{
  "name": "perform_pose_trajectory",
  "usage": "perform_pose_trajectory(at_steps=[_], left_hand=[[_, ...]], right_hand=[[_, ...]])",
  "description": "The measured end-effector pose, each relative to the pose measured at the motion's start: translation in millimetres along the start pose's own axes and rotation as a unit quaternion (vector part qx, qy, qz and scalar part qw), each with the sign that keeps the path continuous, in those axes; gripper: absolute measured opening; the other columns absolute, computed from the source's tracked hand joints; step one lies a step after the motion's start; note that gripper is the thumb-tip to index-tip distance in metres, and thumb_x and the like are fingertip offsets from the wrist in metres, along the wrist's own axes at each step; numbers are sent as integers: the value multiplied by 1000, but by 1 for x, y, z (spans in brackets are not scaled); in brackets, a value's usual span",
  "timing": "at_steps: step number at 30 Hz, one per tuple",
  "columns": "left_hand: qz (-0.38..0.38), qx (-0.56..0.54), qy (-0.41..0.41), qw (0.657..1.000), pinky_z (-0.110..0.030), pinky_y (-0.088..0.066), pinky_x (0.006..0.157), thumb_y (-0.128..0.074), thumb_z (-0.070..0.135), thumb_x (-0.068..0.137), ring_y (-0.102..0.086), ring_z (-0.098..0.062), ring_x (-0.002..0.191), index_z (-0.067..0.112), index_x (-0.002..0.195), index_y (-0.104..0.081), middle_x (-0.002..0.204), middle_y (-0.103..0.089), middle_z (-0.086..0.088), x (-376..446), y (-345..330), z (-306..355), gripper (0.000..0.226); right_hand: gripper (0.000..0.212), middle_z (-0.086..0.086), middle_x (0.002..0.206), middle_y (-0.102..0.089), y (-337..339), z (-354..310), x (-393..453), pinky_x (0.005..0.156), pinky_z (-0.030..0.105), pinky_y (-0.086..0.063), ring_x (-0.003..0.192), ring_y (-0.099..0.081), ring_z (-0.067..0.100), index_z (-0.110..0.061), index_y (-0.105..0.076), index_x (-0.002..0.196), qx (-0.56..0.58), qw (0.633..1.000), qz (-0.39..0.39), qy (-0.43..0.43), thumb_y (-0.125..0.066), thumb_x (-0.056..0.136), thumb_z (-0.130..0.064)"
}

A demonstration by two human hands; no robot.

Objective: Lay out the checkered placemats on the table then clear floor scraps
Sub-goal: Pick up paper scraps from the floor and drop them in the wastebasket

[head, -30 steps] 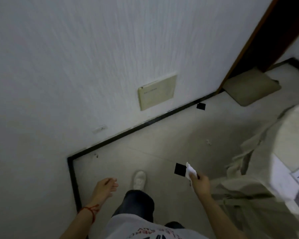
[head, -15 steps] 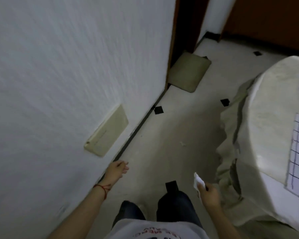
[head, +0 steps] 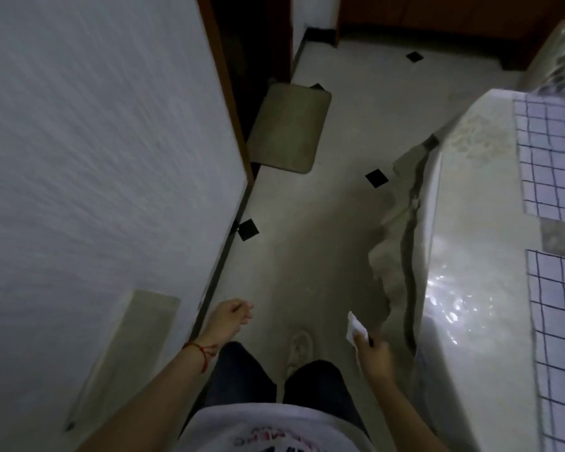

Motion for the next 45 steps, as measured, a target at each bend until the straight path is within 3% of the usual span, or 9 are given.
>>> perform_pose_trajectory(at_steps=[4, 8, 10, 18, 22, 27, 34, 39, 45], left_hand=[[-13, 9, 28, 999, -18, -40, 61, -43, 19, 96, -55, -13, 79, 15, 90, -60, 81, -59, 2, 41, -5, 18, 18], [-49, 48, 57, 996, -18, -42, 65, -43, 19, 96, -55, -15, 80, 24, 75, -58, 80, -60, 3, 94, -18, 14, 26], [-66, 70, 71, 993, -17, -42, 66, -43, 18, 96, -55, -17, 83, 25, 77, -58, 81, -60, 4, 127, -28, 7, 25], [-121, 155, 56, 979, -29, -44, 90, -51, 15, 92, -59, -24, 100, 13, 99, -66, 104, -65, -7, 294, -98, -44, 17], [-115, 169, 49, 978, -32, -44, 95, -57, 10, 87, -60, -31, 108, 3, 108, -64, 112, -65, -16, 385, -138, -81, 23], [-121, 219, 64, 966, -13, -35, 72, -61, 28, 86, -59, -26, 108, 9, 116, -59, 115, -64, -14, 482, -196, -147, 36], [-80, 191, 78, 975, -28, -40, 95, -68, 32, 79, -53, -27, 116, 11, 129, -46, 127, -55, -15, 552, -278, -243, 58], [-46, 138, 21, 989, -17, -34, 85, -69, 26, 79, -51, -24, 113, 15, 135, -38, 129, -42, -11, 582, -329, -255, 64], [19, 200, -38, 979, -27, -46, 85, -52, 5, 88, -54, -28, 97, 1, 113, -50, 120, -42, -15, 615, -347, -256, 26]], right_hand=[[33, 1, 121, -64, -21, -17, 39, 103, 34, -44, 110, -60, 10, -17, -60, 121, 53, 998, -6, -31, -49, 93, -31], [39, -6, 118, -62, -40, -15, 79, 87, -1, -41, 94, -56, -19, -14, -60, 122, 71, 997, 26, -33, -46, 91, -35], [44, -3, 113, -64, -49, 5, 101, 80, -4, -40, 99, -60, -6, -11, -61, 119, 79, 993, 53, -67, -46, 88, -38], [30, 16, 91, -69, -90, 122, 210, 76, 37, -52, 85, -63, 29, -1, -67, 90, 55, 971, 108, -207, -53, 91, -27], [33, 15, 76, -66, -109, 171, 264, 58, 28, -44, 69, -59, 26, 5, -63, 78, 41, 966, 127, -221, -55, 90, -25], [21, 2, 68, -63, -129, 231, 330, 66, 29, -49, 64, -61, 17, -9, -62, 74, 38, 965, 137, -222, -57, 89, -22], [21, 3, 70, -62, -158, 308, 392, 73, 35, -50, 69, -62, 20, -20, -56, 68, 20, 970, 123, -207, -56, 89, -23], [22, 7, 70, -64, -165, 344, 411, 68, 33, -51, 69, -64, 20, -13, -58, 69, -4, 973, 115, -202, -56, 88, -25], [19, 3, 68, -61, -157, 363, 429, 59, 24, -45, 66, -60, 16, -15, -56, 70, -17, 971, 125, -202, -55, 88, -22]])
Point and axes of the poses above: each hand's wrist, its own x-axis towards the middle knuckle, its own y-axis out of the back of the hand, z = x × y, the point moved 9 cm from there along x, towards the middle knuckle
